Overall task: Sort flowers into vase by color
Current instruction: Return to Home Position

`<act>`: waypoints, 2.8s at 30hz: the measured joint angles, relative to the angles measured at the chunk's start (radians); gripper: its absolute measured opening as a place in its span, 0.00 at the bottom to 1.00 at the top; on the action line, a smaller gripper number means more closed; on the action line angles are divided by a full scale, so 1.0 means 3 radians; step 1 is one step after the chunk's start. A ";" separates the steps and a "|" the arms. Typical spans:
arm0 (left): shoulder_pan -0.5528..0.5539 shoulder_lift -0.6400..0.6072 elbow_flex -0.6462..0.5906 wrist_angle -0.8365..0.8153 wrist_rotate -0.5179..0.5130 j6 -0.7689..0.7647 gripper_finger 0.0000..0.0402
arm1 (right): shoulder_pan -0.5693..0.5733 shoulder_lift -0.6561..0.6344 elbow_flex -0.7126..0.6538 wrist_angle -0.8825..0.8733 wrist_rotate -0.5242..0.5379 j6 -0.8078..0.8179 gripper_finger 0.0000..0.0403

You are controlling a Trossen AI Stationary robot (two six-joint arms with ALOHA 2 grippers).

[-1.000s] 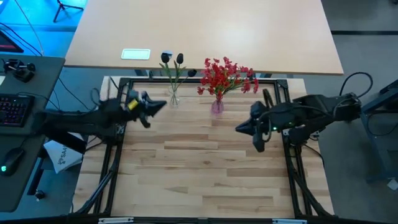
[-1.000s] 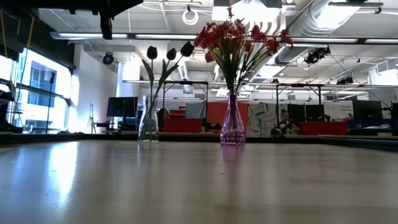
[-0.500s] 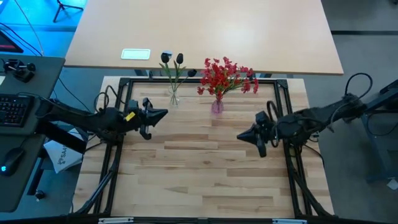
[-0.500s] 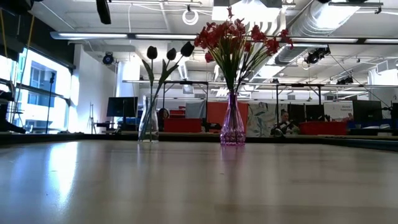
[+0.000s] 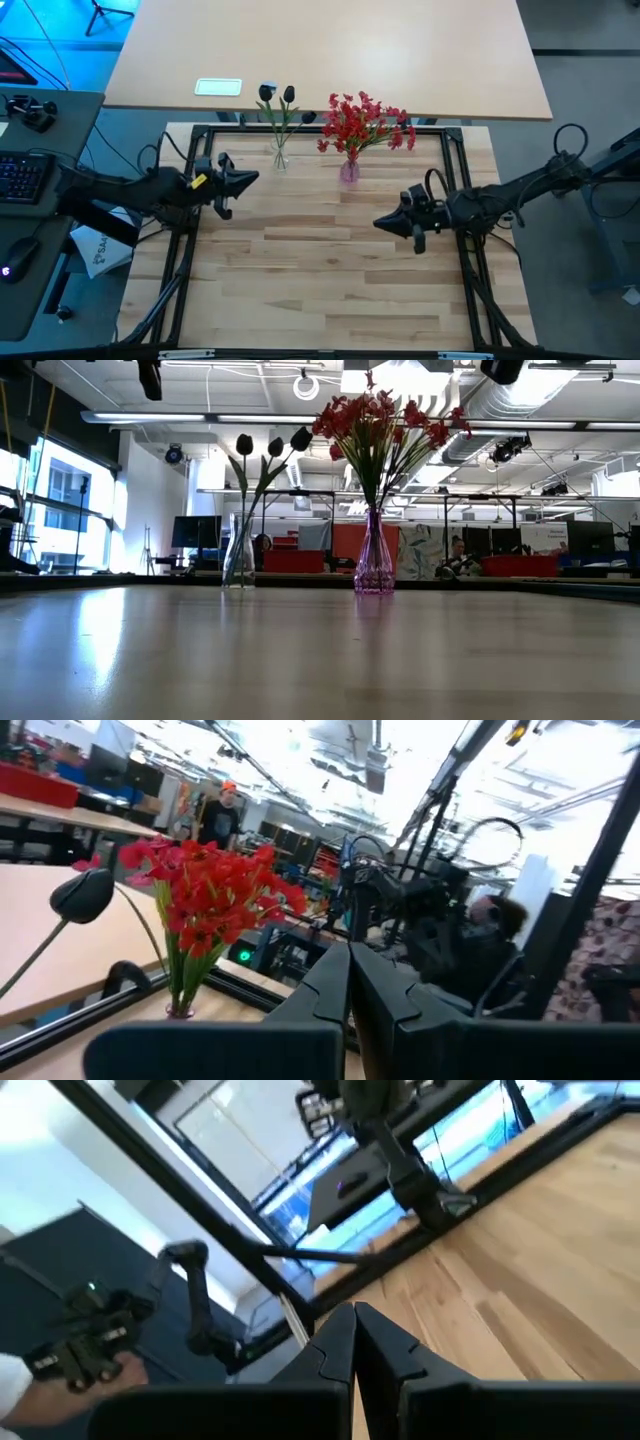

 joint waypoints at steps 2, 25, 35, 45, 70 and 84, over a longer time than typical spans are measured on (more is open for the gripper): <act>0.0026 -0.0091 0.0000 -0.0069 0.0102 0.0009 0.00 | -0.0028 -0.0011 0.0004 0.0084 0.0001 0.0008 0.00; 0.0137 -0.1046 -0.0862 -0.0037 0.0505 -0.0018 0.00 | -0.0099 -0.0009 0.0007 0.0130 0.0182 0.0097 0.00; 0.0172 -0.1529 -0.1235 -0.0121 0.0505 -0.0286 0.00 | -0.0099 -0.0009 0.0007 0.0032 0.0181 0.0111 0.00; 0.0172 -0.1763 -0.1442 -0.0344 0.0457 -0.0509 0.00 | -0.0099 -0.0007 0.0007 -0.0029 -0.0077 0.0171 0.00; 0.0172 -0.1766 -0.1441 -0.0408 0.0234 -0.0505 0.00 | -0.0739 -0.0995 -0.1020 0.0147 -0.1135 -0.0628 0.00; 0.0172 -0.1766 -0.1441 -0.0408 0.0237 -0.0505 0.00 | -0.0842 -0.1846 -0.2087 0.0839 -0.1152 -0.1005 0.00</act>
